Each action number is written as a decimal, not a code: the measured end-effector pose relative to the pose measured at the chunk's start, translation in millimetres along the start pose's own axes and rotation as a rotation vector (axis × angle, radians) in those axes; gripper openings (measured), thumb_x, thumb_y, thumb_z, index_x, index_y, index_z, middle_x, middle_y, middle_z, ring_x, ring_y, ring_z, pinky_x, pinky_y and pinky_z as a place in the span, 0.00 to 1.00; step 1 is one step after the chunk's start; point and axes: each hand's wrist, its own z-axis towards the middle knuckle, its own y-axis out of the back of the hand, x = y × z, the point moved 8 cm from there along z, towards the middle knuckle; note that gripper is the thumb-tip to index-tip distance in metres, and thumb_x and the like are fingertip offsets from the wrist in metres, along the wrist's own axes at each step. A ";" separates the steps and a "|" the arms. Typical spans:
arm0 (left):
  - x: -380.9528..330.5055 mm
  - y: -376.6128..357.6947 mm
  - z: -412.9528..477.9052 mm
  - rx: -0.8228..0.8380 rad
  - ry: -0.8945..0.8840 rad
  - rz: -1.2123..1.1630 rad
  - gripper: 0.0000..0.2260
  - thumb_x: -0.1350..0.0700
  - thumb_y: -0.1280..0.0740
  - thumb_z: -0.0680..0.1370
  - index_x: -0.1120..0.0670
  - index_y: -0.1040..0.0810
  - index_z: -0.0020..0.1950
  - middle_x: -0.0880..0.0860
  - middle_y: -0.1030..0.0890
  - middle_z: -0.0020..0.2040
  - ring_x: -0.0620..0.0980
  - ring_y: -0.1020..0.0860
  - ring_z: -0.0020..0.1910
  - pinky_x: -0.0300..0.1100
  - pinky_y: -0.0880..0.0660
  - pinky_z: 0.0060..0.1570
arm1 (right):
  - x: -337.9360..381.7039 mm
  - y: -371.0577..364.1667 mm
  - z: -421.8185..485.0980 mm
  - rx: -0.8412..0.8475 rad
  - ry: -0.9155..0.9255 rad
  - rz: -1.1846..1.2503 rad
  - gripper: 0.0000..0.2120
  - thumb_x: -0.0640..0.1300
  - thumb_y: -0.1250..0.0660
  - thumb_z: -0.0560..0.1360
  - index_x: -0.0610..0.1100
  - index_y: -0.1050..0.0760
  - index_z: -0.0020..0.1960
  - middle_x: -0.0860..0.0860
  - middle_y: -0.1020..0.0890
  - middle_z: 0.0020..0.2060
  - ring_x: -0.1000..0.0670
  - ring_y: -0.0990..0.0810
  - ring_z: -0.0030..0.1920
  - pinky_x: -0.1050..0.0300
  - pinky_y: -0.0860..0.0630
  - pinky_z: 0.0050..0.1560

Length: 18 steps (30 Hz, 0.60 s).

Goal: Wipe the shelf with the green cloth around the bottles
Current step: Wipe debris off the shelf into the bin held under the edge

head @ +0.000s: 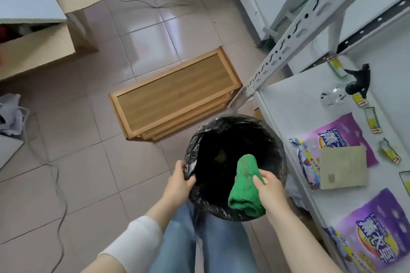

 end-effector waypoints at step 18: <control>50.6 -70.1 273.7 0.013 0.020 -0.078 0.10 0.59 0.37 0.75 0.52 0.34 0.55 0.56 0.22 0.54 0.56 0.23 0.54 0.56 0.26 0.57 | -30.3 -83.1 291.5 0.083 -0.064 0.117 0.17 0.40 0.43 0.80 0.42 0.33 0.69 0.45 0.24 0.63 0.45 0.23 0.60 0.46 0.26 0.62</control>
